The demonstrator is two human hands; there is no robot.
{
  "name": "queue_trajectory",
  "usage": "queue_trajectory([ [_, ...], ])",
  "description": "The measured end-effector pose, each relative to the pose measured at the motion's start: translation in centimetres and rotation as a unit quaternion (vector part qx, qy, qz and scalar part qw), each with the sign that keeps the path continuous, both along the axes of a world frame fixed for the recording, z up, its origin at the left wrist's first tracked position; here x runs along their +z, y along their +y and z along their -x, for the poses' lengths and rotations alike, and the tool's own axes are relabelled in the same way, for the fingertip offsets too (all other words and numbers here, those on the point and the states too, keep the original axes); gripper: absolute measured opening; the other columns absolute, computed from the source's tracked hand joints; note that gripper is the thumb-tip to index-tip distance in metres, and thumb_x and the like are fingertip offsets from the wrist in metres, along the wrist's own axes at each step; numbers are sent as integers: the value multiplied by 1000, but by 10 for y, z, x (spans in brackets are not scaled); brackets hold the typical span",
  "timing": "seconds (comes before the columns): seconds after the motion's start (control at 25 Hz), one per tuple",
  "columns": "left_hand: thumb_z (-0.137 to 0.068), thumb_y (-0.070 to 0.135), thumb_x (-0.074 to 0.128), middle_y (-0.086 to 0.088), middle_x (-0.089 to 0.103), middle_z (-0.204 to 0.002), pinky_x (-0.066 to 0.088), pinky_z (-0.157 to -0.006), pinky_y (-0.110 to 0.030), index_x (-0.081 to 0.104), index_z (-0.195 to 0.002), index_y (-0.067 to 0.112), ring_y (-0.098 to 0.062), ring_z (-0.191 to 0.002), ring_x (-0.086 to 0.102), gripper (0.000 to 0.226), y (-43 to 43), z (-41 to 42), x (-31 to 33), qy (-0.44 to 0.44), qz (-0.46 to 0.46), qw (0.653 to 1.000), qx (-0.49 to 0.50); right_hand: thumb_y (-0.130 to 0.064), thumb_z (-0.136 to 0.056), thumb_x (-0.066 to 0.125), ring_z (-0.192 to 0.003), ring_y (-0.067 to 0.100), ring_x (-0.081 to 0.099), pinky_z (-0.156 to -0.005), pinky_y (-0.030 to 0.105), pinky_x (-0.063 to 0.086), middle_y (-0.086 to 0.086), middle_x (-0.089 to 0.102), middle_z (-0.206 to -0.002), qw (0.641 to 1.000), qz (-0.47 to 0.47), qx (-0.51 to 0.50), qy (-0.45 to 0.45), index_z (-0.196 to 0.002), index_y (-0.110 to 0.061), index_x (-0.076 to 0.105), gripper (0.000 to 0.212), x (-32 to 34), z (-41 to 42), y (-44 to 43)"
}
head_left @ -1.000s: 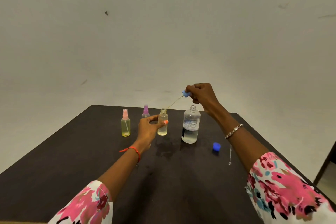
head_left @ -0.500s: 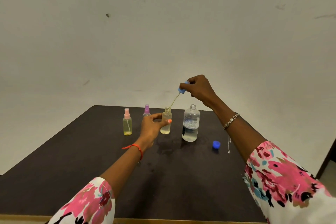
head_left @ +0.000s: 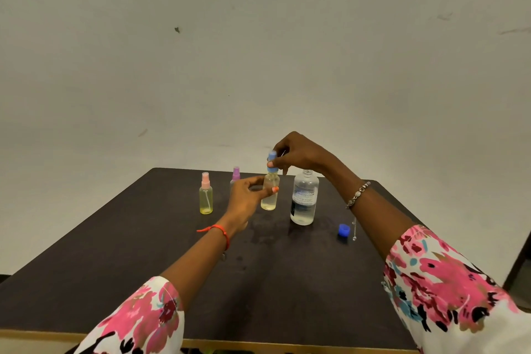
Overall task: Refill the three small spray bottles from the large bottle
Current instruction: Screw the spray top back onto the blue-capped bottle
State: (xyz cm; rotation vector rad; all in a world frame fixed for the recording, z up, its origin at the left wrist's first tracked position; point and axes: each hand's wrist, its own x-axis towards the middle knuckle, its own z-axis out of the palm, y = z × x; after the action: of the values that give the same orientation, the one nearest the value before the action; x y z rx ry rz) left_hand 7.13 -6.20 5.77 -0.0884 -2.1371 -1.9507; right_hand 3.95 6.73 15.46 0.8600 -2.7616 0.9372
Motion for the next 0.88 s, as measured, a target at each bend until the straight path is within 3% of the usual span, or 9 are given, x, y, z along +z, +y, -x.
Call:
queue_trajectory([
  [0.16, -78, 11, 69, -13, 62, -121, 45, -92, -34, 58, -119, 3, -18, -102, 55, 43, -4, -4, 3, 12, 2, 1000, -3, -3, -80, 66, -78, 25, 61, -64, 20, 54, 26, 65, -103, 999, 11, 32, -26, -91, 12, 65, 18, -1, 0, 1],
  [0.36, -78, 12, 69, -13, 63, -119, 47, -96, -40, 61, -116, 3, -25, -111, 57, 40, -3, -7, 5, 10, -11, 1000, 3, -30, -75, 73, -49, 14, 53, -48, 14, 40, 16, 61, -63, 997, 12, -68, 28, -78, 10, 67, 40, -11, -3, -9],
  [0.48, -78, 14, 68, -12, 61, -121, 45, -100, -44, 60, -116, 4, -26, -115, 55, 40, -3, -9, 6, 1, -15, 1000, 4, -45, -75, 69, -52, 18, 46, -49, 20, 35, 18, 53, -66, 996, 2, -87, 28, -85, 15, 64, 61, -14, -2, -11],
  [0.6, -78, 13, 69, -13, 60, -123, 43, -102, -47, 59, -118, 3, -26, -113, 55, 42, -4, -9, 8, 1, -22, 1000, 3, -29, -82, 66, -61, 12, 52, -55, 18, 42, 10, 61, -87, 999, 24, -41, -1, -103, 4, 64, 39, -6, -8, -8],
  [0.68, -77, 12, 69, -12, 61, -122, 43, -102, -45, 59, -118, 3, -20, -106, 54, 43, -5, -9, 9, 6, -28, 1000, 4, -12, -80, 68, -61, 10, 54, -55, 18, 44, 8, 63, -84, 999, 40, -11, -5, -99, 4, 65, 26, -4, -10, -6],
  [0.8, -77, 12, 70, -12, 61, -119, 45, -97, -39, 60, -116, 3, -18, -102, 53, 42, -3, -9, 9, 8, -22, 1000, 3, -23, -73, 75, -49, 11, 51, -51, 18, 40, 4, 58, -58, 998, 37, -47, 15, -72, -1, 68, 22, -7, -10, -7],
  [0.88, -77, 12, 69, -11, 61, -119, 45, -95, -38, 60, -115, 3, -19, -104, 54, 40, -3, -10, 7, 8, -20, 1000, 3, -35, -74, 73, -48, 11, 51, -50, 17, 39, 3, 57, -55, 997, 4, -77, 8, -69, -3, 67, 33, -6, -9, -6],
])
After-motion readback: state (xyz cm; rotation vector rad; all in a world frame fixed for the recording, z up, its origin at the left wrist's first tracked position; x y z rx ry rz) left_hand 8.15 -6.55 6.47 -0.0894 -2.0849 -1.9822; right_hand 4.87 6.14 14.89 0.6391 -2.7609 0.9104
